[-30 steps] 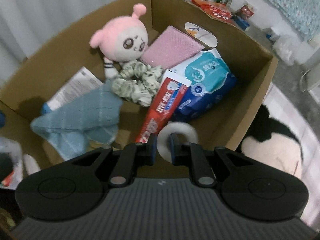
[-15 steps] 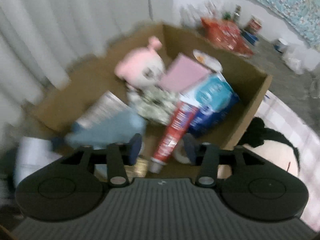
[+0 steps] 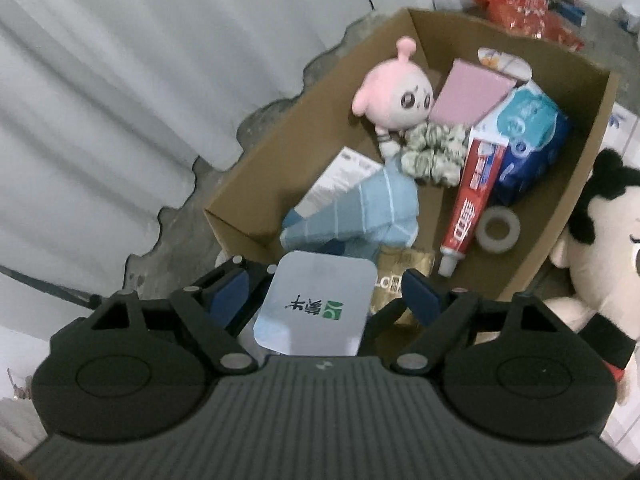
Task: Organize soft objects
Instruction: 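Carry the cup and tape roll into the cardboard box and open both tools, then lower the white cup into the box with the left tool and release it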
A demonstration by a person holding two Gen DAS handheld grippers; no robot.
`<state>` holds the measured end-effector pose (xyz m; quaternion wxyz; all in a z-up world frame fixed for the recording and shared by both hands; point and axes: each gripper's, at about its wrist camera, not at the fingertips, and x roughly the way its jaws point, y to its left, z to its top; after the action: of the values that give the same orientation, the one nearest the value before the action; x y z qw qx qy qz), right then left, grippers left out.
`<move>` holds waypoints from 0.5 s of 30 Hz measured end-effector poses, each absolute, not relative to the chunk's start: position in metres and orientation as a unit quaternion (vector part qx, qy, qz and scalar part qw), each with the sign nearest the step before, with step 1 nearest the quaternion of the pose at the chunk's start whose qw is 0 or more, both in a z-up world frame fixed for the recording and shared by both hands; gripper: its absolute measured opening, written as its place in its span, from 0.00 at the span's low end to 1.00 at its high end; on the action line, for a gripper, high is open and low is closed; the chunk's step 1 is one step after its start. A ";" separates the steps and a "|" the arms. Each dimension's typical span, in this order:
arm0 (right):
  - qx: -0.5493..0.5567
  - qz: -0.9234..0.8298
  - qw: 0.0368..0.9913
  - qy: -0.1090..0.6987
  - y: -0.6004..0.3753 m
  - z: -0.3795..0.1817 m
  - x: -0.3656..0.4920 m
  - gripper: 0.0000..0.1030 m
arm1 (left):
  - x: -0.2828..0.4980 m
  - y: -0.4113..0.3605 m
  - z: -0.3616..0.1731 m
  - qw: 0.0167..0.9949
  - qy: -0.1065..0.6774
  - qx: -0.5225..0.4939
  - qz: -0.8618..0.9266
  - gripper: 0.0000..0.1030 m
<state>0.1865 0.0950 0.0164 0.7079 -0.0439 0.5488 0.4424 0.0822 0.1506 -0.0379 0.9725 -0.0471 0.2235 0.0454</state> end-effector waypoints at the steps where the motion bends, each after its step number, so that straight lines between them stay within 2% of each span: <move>1: -0.053 0.440 0.707 0.551 0.098 0.015 0.186 0.82 | 0.083 0.149 -0.039 0.972 0.225 -0.042 0.044 0.51; 12: -0.133 0.438 0.682 0.570 0.115 0.002 0.187 0.81 | 0.089 0.140 -0.046 0.972 0.231 -0.008 0.038 0.51; 14: -0.138 0.446 0.675 0.572 0.118 0.001 0.189 0.76 | 0.087 0.142 -0.048 0.971 0.234 -0.011 0.036 0.51; 15: -0.136 0.453 0.668 0.574 0.119 0.001 0.190 0.67 | 0.087 0.143 -0.048 0.971 0.236 -0.013 0.034 0.51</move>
<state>0.1902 0.1187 0.0011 0.6683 -0.1358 0.5743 0.4529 0.0871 0.1429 -0.0485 0.9711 -0.0134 0.2357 0.0344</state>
